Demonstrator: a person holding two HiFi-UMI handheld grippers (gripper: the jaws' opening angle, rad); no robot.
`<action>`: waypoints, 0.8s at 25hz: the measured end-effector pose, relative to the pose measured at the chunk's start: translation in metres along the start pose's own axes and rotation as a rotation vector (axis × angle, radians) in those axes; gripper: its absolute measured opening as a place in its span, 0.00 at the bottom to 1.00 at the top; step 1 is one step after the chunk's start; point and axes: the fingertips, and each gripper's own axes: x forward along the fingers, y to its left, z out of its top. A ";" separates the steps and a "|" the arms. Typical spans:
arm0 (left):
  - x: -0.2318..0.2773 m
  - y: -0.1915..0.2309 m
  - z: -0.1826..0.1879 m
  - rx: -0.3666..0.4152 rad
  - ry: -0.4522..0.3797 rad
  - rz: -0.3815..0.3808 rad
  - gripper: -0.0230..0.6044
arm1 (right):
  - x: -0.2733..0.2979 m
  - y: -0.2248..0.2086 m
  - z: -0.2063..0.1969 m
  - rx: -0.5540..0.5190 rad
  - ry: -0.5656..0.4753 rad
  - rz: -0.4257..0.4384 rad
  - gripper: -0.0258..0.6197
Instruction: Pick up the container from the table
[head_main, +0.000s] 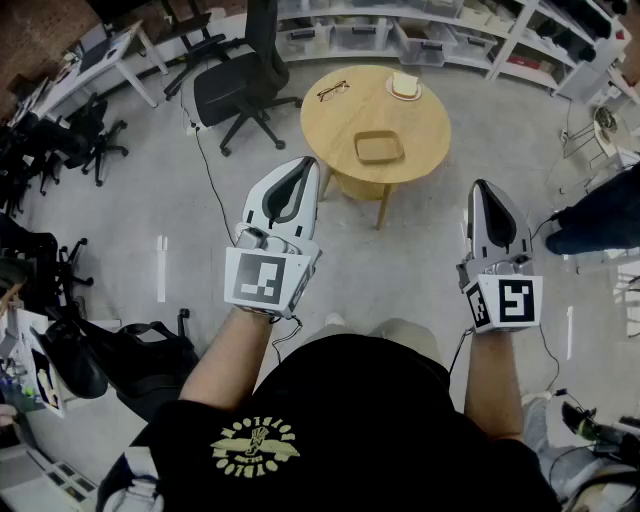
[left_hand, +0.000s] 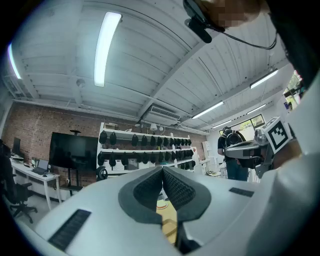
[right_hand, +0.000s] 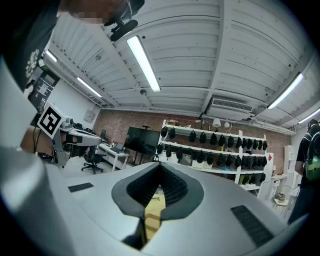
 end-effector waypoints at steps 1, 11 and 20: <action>-0.002 0.001 0.001 -0.005 0.002 -0.002 0.07 | -0.001 0.003 0.000 -0.001 0.000 -0.002 0.06; -0.022 0.007 -0.009 -0.004 0.024 0.004 0.07 | -0.012 0.010 -0.004 0.081 -0.001 -0.005 0.06; -0.036 0.024 -0.017 -0.016 0.045 0.061 0.07 | -0.004 0.021 -0.005 0.073 0.010 0.050 0.06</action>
